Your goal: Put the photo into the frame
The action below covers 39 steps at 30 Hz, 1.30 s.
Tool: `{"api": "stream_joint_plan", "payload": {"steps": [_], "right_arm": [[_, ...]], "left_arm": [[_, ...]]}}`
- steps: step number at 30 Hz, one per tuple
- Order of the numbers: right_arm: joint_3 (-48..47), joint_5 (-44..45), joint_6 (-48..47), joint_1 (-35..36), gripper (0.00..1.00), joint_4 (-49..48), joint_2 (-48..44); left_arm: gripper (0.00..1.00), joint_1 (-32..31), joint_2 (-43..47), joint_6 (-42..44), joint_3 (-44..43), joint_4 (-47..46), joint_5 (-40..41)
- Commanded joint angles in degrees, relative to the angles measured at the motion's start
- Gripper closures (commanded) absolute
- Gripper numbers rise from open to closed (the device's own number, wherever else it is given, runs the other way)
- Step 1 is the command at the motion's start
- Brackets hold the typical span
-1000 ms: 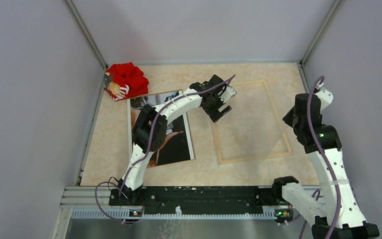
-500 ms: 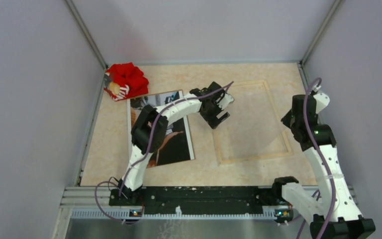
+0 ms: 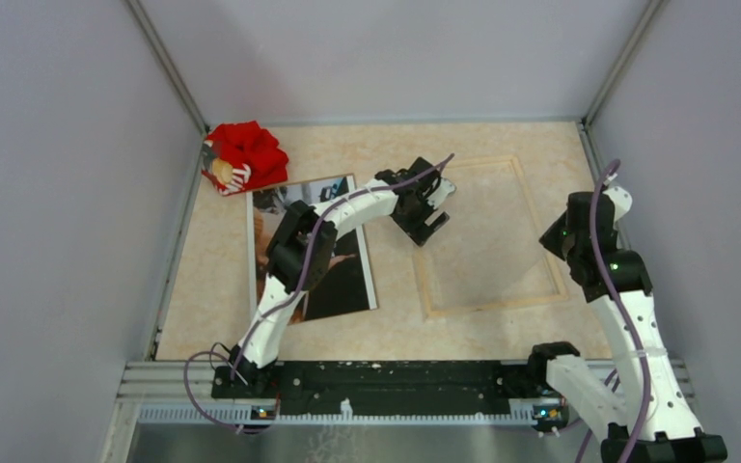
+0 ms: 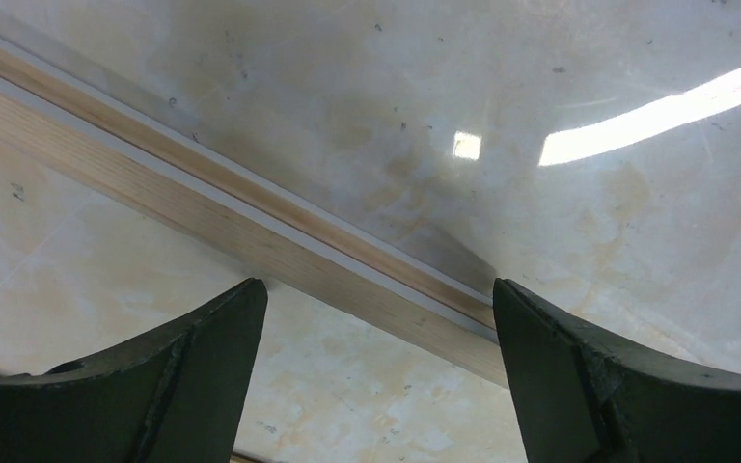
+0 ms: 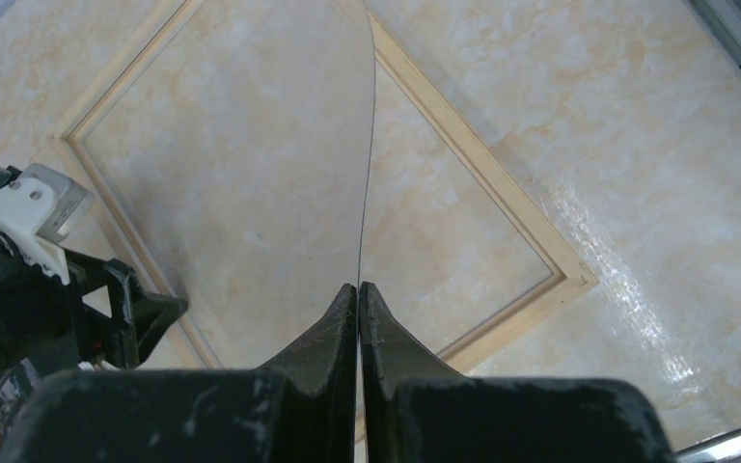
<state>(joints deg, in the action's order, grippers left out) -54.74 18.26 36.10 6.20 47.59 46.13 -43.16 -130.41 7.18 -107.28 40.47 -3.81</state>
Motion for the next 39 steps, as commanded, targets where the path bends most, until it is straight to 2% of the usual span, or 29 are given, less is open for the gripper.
{"api": "stream_joint_plan", "payload": {"steps": [1,8,14,18,24,30,34,39], "right_arm": [[-0.5,-2.2,-0.5,-0.3,1.0,-1.8,-1.1],[1.8,-7.8,-0.1,-0.3,1.0,-4.4,-0.8],[6.9,-19.6,0.5,-0.3,1.0,-12.9,-0.8],[9.8,-24.7,1.1,-0.3,1.0,-16.4,0.6],[12.3,-30.5,1.4,-0.2,1.0,-20.3,2.4],[14.2,-33.3,2.3,0.2,1.0,-22.1,2.9],[13.8,-32.9,3.3,1.9,1.0,-21.3,2.8],[6.9,-27.8,7.2,1.9,1.0,-17.9,2.9]], "left_arm": [[0.08,0.6,-0.9,-1.1,-2.0,-0.1,2.9],[0.23,5.3,2.5,-1.0,3.9,-2.2,7.5],[0.38,9.7,7.4,-0.9,14.0,-3.1,7.9],[0.41,12.7,10.0,-1.6,20.4,-4.2,6.2],[0.41,13.7,14.3,-1.1,28.3,-5.6,6.0],[0.36,14.2,17.9,0.7,31.6,-5.9,6.1],[0.14,14.4,20.5,0.7,26.9,-2.9,4.4],[0.02,15.3,26.0,4.0,20.4,2.3,-4.5]]}}
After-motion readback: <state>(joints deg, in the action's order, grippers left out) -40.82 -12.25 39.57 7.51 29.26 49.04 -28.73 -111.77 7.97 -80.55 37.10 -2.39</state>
